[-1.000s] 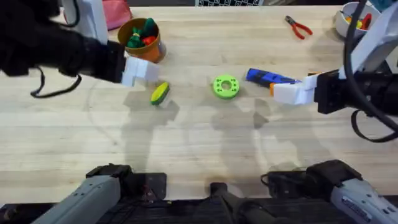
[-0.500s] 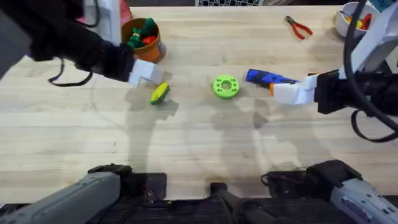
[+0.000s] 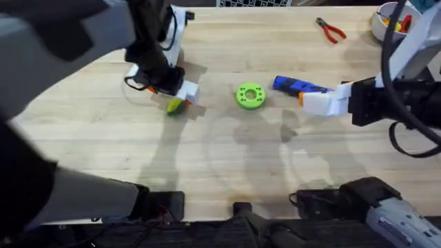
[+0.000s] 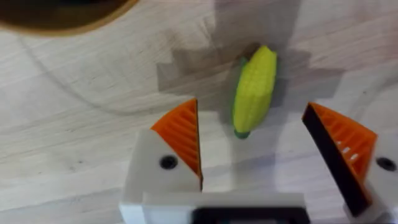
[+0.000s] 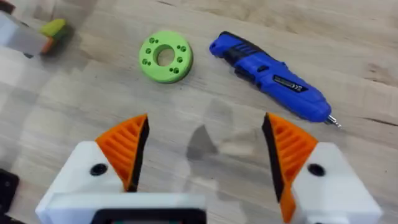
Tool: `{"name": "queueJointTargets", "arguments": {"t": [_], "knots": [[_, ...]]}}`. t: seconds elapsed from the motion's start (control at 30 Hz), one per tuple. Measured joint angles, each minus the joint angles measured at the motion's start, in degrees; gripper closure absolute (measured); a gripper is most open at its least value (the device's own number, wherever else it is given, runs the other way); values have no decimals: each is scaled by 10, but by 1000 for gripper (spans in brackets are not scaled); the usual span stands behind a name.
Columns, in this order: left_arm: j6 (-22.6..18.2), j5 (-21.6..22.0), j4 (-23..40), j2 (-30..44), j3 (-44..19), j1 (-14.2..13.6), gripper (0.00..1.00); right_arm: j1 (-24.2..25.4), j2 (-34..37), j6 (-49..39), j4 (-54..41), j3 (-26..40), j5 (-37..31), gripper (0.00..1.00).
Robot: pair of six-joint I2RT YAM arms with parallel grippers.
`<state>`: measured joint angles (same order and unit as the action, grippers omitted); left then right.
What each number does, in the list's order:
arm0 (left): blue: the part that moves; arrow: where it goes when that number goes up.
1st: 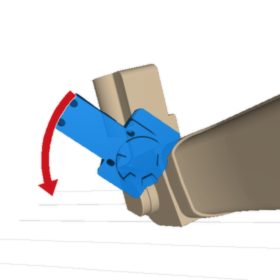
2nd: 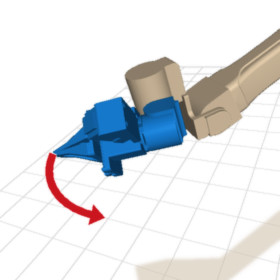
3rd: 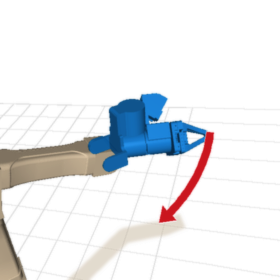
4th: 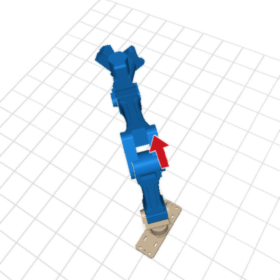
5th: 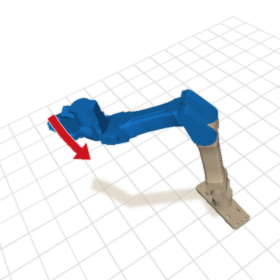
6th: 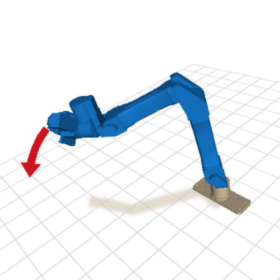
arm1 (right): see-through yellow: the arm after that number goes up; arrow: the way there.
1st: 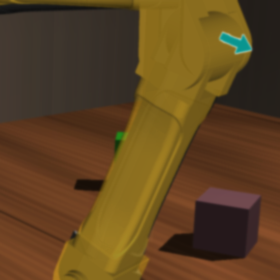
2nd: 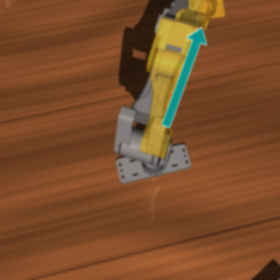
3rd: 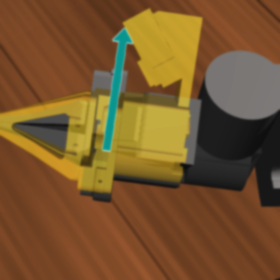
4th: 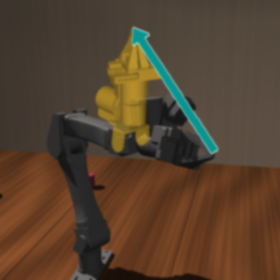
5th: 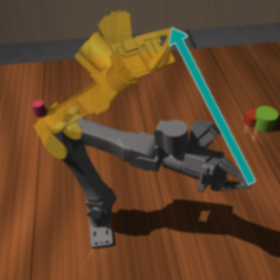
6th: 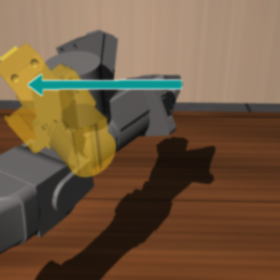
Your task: Pick up the gripper from the table and insert it into the empty holder that is missing its gripper. Then pick up a screw, insert it into the mounting hole, and use the screwdriver to tighten it. Finally, clean up the table by picking up the vegetable and placing it into the bucket.
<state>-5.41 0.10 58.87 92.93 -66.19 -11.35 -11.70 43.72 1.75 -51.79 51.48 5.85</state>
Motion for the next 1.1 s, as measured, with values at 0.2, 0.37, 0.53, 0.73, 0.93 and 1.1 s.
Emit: {"name": "queueJointTargets", "arguments": {"t": [0.2, 0.37, 0.53, 0.73, 0.93, 1.1], "knots": [[3, 2, -17, 67, 5, 0, 13, 0, 0, 0, 0, 0, 0, 8], [-1, -1, -24, 88, 5, 0, 21, 0, 0, 0, 0, 0, 0, 8], [-2, -4, -28, 88, 5, 0, 526, 0, 0, 0, 0, 0, 0, 10], [0, -2, -30, 86, 3, 0, 966, 0, 0, 0, 0, 0, 0, 9], [11, -3, -28, 54, 6, 0, 966, 0, 0, 0, 0, 0, 0, 9], [28, -3, -19, -63, 6, 0, 966, 0, 0, 0, -1, 0, 0, 9]]}}
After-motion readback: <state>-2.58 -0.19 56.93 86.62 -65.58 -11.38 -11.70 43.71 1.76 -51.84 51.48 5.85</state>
